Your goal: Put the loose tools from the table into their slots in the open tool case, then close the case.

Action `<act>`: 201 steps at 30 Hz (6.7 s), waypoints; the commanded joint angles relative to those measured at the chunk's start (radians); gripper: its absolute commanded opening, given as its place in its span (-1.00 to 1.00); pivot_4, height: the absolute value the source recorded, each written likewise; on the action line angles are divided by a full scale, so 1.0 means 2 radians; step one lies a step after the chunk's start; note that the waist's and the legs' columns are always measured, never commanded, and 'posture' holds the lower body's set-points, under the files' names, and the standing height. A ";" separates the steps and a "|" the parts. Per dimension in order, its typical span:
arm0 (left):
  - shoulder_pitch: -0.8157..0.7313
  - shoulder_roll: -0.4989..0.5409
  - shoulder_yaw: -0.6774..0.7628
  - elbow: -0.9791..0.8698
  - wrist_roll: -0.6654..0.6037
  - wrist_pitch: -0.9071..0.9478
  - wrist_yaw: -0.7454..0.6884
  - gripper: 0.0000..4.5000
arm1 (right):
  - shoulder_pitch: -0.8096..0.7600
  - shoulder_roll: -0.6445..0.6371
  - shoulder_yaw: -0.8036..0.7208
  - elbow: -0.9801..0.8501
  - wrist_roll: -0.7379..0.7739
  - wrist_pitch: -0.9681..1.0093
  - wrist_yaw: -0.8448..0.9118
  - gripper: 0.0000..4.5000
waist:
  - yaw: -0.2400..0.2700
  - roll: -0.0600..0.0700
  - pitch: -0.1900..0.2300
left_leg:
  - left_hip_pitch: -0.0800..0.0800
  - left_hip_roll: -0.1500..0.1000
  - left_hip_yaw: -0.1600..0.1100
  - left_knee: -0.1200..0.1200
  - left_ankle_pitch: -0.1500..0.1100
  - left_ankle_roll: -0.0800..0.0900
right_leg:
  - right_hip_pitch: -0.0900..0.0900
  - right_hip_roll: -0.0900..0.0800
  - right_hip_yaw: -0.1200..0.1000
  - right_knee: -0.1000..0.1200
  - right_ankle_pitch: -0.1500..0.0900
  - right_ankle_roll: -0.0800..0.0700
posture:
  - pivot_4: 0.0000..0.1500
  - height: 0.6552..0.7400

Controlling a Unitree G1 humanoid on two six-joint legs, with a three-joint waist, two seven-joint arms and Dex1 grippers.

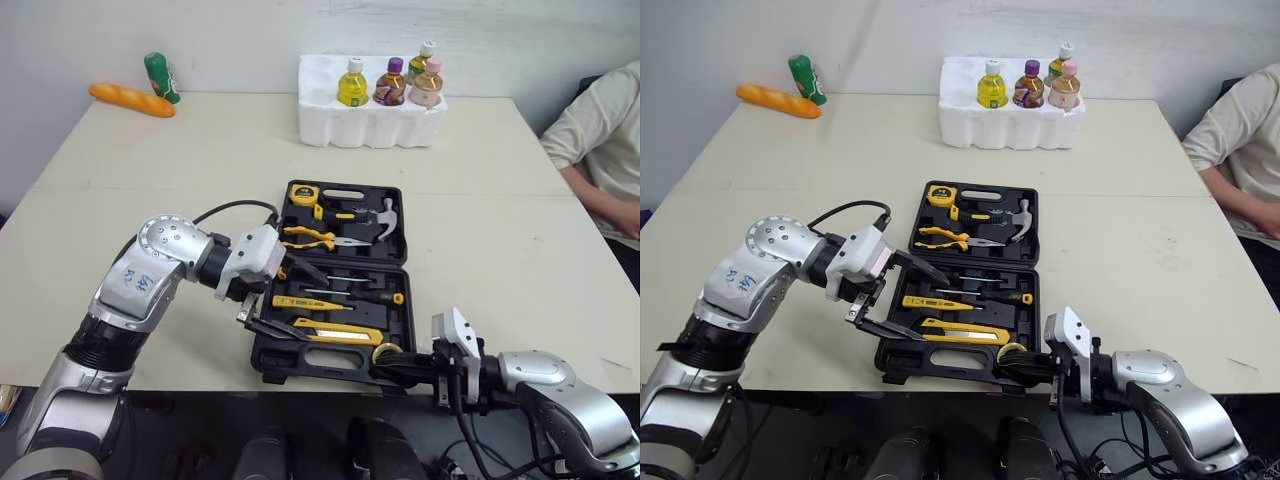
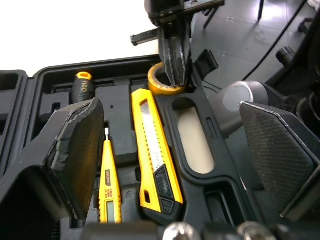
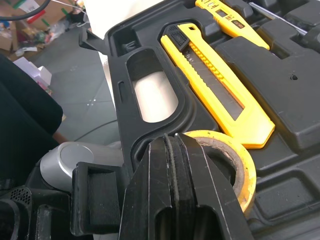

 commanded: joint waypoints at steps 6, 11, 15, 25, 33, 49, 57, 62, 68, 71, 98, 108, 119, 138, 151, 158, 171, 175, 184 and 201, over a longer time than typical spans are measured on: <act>0.040 0.027 0.082 0.070 0.005 0.019 0.061 1.00 | -0.013 -0.037 -0.125 -0.070 0.088 0.085 -0.053 -0.98 | 0.000 0.001 0.001 | -0.001 0.000 0.000 0.000 0.000 0.000 | -0.001 0.000 0.000 0.000 0.000 0.000 | 1.00 0.92; 0.022 0.049 0.107 0.217 0.059 -0.051 0.099 1.00 | -0.041 -0.078 -0.186 -0.014 0.061 0.086 -0.069 -0.98 | 0.000 0.001 0.001 | -0.002 0.000 0.000 0.000 0.000 0.000 | -0.002 -0.001 -0.001 0.001 0.000 0.000 | 1.00 0.92; -0.001 0.046 0.100 0.300 0.096 -0.091 0.119 0.41 | -0.068 -0.098 -0.171 0.059 -0.004 0.058 -0.090 -1.00 | 0.001 0.001 0.001 | -0.002 -0.001 0.001 0.000 0.000 0.001 | -0.002 -0.001 -0.001 0.000 0.000 0.000 | 1.00 0.92; -0.082 -0.022 0.064 0.466 0.178 -0.164 0.167 -0.99 | -0.180 -0.064 -0.056 0.190 -0.136 0.022 -0.137 -1.00 | -0.001 0.001 0.001 | -0.003 -0.001 0.003 0.000 0.000 0.001 | -0.004 0.000 -0.003 0.003 0.001 0.001 | 1.00 0.92; -0.115 -0.077 0.058 0.501 0.189 -0.152 0.174 -0.99 | -0.245 -0.014 -0.001 0.212 -0.173 0.024 -0.140 -1.00 | -0.010 0.001 0.001 | -0.002 -0.001 0.003 0.000 0.000 0.001 | -0.004 0.000 -0.004 0.003 0.001 0.001 | 1.00 0.92; -0.048 -0.106 0.031 0.343 0.170 -0.066 0.127 -0.99 | -0.275 0.031 0.017 0.205 -0.174 0.042 -0.118 -1.00 | -0.011 0.001 0.001 | -0.003 -0.001 0.003 0.000 0.000 0.001 | -0.003 -0.001 -0.004 0.003 0.001 0.001 | 1.00 0.92; -0.041 -0.128 0.023 0.300 0.185 -0.019 0.161 -0.99 | -0.268 0.043 0.017 0.165 -0.160 0.067 -0.108 -1.00 | -0.008 0.001 0.001 | -0.003 -0.001 0.002 0.000 0.000 0.001 | -0.003 -0.001 -0.004 0.003 0.001 0.001 | 1.00 0.92; -0.036 -0.131 0.027 0.297 0.179 0.021 0.165 -0.99 | -0.264 0.047 0.018 0.155 -0.165 0.074 -0.111 -1.00 | -0.005 0.001 0.001 | -0.002 -0.001 0.002 0.000 0.001 0.001 | -0.003 -0.001 -0.004 0.003 0.001 0.001 | 1.00 0.92; -0.031 -0.116 0.025 0.302 0.195 0.050 0.178 -0.99 | -0.264 0.055 0.021 0.153 -0.174 0.078 -0.118 -1.00 | -0.008 0.002 0.000 | -0.002 -0.001 0.002 0.000 0.001 0.000 | -0.003 -0.001 -0.004 0.004 0.001 0.001 | 1.00 0.92; -0.024 -0.111 0.034 0.289 0.186 0.070 0.178 -0.99 | -0.262 0.058 0.023 0.151 -0.178 0.080 -0.121 -1.00 | -0.012 0.002 0.000 | -0.001 -0.001 0.002 0.000 0.001 0.000 | -0.003 -0.001 -0.003 0.004 0.000 0.001 | 1.00 0.92; 0.044 0.011 0.104 0.226 0.164 0.126 0.205 -0.99 | -0.206 -0.037 -0.021 0.110 -0.218 0.068 -0.123 -1.00 | -0.027 0.002 0.000 | 0.000 0.000 0.002 -0.002 0.001 -0.002 | -0.004 -0.001 0.001 0.005 0.000 -0.001 | 1.00 0.92; -0.023 -0.016 0.174 0.144 0.070 0.345 0.270 0.71 | -0.239 -0.032 -0.146 0.079 -0.096 0.222 -0.126 0.87 | -0.018 0.002 0.001 | -0.002 0.000 0.001 -0.002 0.001 -0.002 | -0.004 -0.001 0.000 0.003 0.000 -0.001 | 1.00 0.92; -0.105 -0.111 0.184 0.209 0.067 0.417 0.392 0.97 | -0.336 0.055 -0.114 0.122 -0.087 0.312 -0.220 1.00 | -0.014 0.002 0.001 | -0.002 0.000 0.002 -0.002 0.001 -0.002 | -0.005 0.000 0.001 0.004 0.000 0.000 | 1.00 0.92; -0.123 -0.143 0.103 0.280 0.083 0.365 0.407 0.97 | -0.423 0.097 -0.043 0.277 -0.134 0.320 -0.284 1.00 | -0.013 0.002 0.001 | -0.002 -0.001 0.003 -0.002 0.002 -0.002 | -0.005 -0.001 0.001 0.005 0.000 0.000 | 1.00 0.92; -0.116 -0.173 0.067 0.289 0.101 0.399 0.434 0.45 | -0.452 0.117 -0.010 0.336 -0.142 0.359 -0.293 0.78 | -0.012 0.004 0.000 | -0.001 -0.001 0.002 -0.002 0.002 -0.002 | -0.003 -0.001 0.001 0.004 0.000 0.000 | 1.00 0.92; -0.075 -0.198 0.046 0.247 0.103 0.420 0.445 -0.74 | -0.460 0.157 -0.043 0.348 -0.137 0.388 -0.316 -0.63 | -0.013 0.007 -0.006 | 0.000 -0.001 0.002 -0.002 0.002 -0.002 | -0.002 -0.001 0.001 0.004 0.000 0.000 | 1.00 0.92; -0.088 -0.216 0.115 0.215 0.083 0.321 0.441 -0.77 | -0.445 0.166 -0.061 0.259 -0.132 0.334 -0.315 -1.00 | -0.010 0.008 -0.013 | 0.000 -0.001 0.001 -0.003 0.001 -0.002 | -0.002 -0.002 0.000 0.003 0.000 0.000 | 1.00 0.92; -0.114 -0.201 0.137 0.216 0.088 0.215 0.426 -0.78 | -0.438 0.163 -0.066 0.230 -0.139 0.231 -0.300 -1.00 | -0.013 0.009 -0.006 | -0.002 -0.002 0.001 -0.002 0.001 -0.002 | -0.004 -0.002 0.000 0.003 0.000 0.000 | 1.00 0.92; -0.091 -0.164 0.111 0.226 0.145 -0.038 0.409 -0.86 | -0.343 0.126 0.011 0.215 -0.239 -0.089 -0.256 -1.00 | -0.015 0.007 -0.001 | -0.012 -0.001 0.005 -0.004 0.003 -0.003 | -0.016 0.002 -0.002 0.004 0.000 0.001 | 1.00 0.92; 0.135 -0.094 0.127 0.053 0.166 -0.150 0.429 0.56 | -0.156 0.037 -0.006 0.227 -0.369 -0.545 -0.302 0.60 | -0.026 0.005 0.001 | -0.002 0.000 0.009 -0.005 0.002 -0.002 | -0.010 0.000 0.006 0.004 0.001 0.000 | 1.00 0.92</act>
